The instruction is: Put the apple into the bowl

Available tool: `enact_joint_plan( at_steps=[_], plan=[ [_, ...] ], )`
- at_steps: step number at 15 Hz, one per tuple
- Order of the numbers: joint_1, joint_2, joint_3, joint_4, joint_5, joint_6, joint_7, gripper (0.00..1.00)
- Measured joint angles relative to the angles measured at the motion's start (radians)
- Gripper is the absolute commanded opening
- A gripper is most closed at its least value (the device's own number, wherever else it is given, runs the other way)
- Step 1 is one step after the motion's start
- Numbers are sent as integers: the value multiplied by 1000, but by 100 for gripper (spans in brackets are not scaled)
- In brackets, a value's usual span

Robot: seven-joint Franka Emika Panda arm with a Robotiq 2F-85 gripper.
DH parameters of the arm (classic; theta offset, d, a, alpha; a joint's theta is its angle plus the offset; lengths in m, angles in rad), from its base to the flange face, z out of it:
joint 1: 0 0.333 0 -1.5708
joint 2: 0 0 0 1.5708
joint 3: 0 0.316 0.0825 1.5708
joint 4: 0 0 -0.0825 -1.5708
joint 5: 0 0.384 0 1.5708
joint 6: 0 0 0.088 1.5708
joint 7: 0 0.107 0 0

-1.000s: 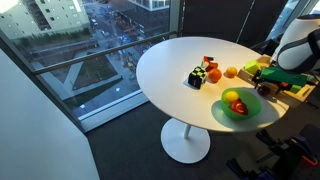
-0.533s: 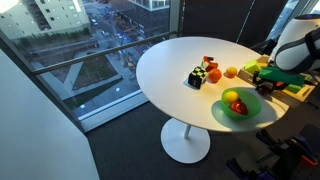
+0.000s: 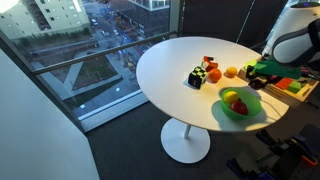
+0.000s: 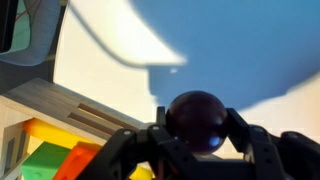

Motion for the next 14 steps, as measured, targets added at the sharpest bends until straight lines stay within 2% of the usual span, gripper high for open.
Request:
enact_joint_plan(
  at_steps=[10,14],
  plan=[
    [6,-205,131,-5,4,-210,-156,35],
    [5,-272,181,-43,10,-257,-232,35]
  ],
)
